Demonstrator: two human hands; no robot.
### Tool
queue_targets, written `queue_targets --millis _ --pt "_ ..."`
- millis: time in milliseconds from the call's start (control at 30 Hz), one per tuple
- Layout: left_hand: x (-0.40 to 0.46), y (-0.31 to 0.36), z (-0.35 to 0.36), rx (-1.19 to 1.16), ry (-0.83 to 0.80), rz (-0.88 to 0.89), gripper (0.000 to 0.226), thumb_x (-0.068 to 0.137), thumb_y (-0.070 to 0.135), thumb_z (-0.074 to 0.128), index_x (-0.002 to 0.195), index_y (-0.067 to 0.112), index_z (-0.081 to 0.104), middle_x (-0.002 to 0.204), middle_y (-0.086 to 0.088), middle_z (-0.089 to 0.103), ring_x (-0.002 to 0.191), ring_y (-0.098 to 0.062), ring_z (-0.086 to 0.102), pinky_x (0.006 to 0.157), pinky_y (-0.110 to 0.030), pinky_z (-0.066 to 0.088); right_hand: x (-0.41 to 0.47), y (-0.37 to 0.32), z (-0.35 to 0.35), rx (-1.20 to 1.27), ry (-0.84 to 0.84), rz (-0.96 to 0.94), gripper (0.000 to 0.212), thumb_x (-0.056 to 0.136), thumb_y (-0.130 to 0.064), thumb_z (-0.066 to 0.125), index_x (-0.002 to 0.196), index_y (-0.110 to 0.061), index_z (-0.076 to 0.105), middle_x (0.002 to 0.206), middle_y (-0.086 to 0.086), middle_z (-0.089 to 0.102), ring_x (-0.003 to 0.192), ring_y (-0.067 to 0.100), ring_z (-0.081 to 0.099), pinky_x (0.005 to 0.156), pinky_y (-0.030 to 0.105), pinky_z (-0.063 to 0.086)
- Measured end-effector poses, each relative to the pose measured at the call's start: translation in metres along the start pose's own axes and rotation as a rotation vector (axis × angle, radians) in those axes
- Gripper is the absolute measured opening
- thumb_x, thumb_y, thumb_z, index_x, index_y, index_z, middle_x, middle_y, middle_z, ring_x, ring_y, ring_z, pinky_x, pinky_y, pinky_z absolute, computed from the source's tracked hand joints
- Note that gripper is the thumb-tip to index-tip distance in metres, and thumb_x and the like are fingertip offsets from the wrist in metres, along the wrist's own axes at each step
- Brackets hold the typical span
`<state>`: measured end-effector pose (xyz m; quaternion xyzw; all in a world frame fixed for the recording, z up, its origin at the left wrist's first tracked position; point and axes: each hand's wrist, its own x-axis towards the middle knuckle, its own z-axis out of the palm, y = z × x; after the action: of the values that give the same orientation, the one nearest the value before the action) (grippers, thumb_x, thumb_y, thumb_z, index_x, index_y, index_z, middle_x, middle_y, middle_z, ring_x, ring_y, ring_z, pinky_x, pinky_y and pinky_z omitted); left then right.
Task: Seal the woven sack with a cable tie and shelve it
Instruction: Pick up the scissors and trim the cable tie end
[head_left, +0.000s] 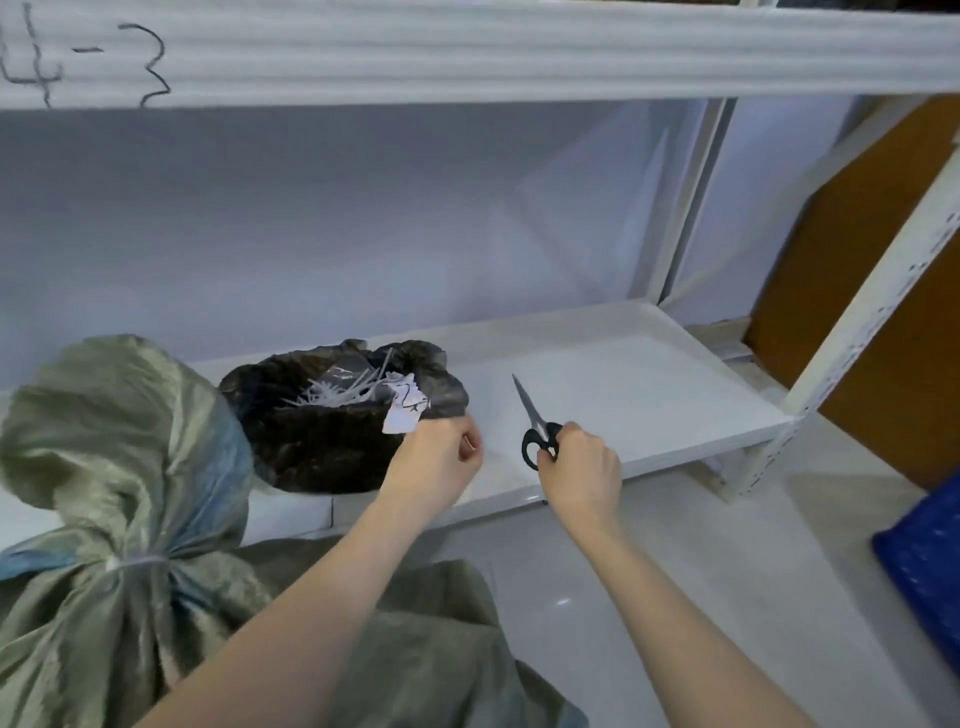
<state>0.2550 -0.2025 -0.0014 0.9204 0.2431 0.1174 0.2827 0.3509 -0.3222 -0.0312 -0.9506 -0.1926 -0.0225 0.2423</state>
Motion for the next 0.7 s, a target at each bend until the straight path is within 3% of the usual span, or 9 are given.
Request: queue_targets --millis 200,433,600,700 --pt "0.028 -0.021 0.058 -0.019 -0.042 -0.062 0.007 0.084 0.019 0.059 0.084 0.019 0.066 0.076 0.005 0.065 0.081 -0.020 0.066 0.076 -0.030 0.053 0.016 0.027 0.071 -0.088 -0.011 -0.019 0.022 0.090 -0.026 0.049 0.101 -0.008 0.058 0.097 0.014 0.071 0.097 0.032 0.063 0.080 0.035 0.038" --pt "0.037 -0.038 0.076 -0.125 0.037 -0.114 0.008 0.083 0.018 0.062 0.079 0.022 0.069 0.069 0.008 0.062 0.070 -0.013 0.064 0.066 -0.019 0.045 0.047 0.022 0.105 -0.145 0.058 -0.147 0.018 0.089 -0.016 0.052 0.092 -0.007 0.067 0.093 0.015 0.066 0.088 0.034 0.059 0.072 0.035 0.034" --pt "0.035 -0.031 0.063 -0.134 0.093 0.020 0.011 0.085 0.018 0.063 0.084 0.016 0.073 0.074 0.005 0.064 0.068 -0.014 0.062 0.072 -0.027 0.052 0.048 0.012 0.095 -0.113 0.051 -0.149 0.025 0.091 -0.020 0.050 0.094 -0.001 0.066 0.101 0.018 0.058 0.089 0.036 0.058 0.069 0.035 0.032" --pt "0.030 -0.024 0.044 -0.139 0.195 0.134 0.011 0.086 0.016 0.063 0.087 0.014 0.074 0.081 -0.004 0.065 0.071 -0.022 0.062 0.073 -0.038 0.053 0.048 -0.003 0.068 -0.013 0.098 -0.136 0.023 0.087 -0.012 0.052 0.104 -0.002 0.063 0.107 0.018 0.056 0.093 0.038 0.058 0.075 0.039 0.042"
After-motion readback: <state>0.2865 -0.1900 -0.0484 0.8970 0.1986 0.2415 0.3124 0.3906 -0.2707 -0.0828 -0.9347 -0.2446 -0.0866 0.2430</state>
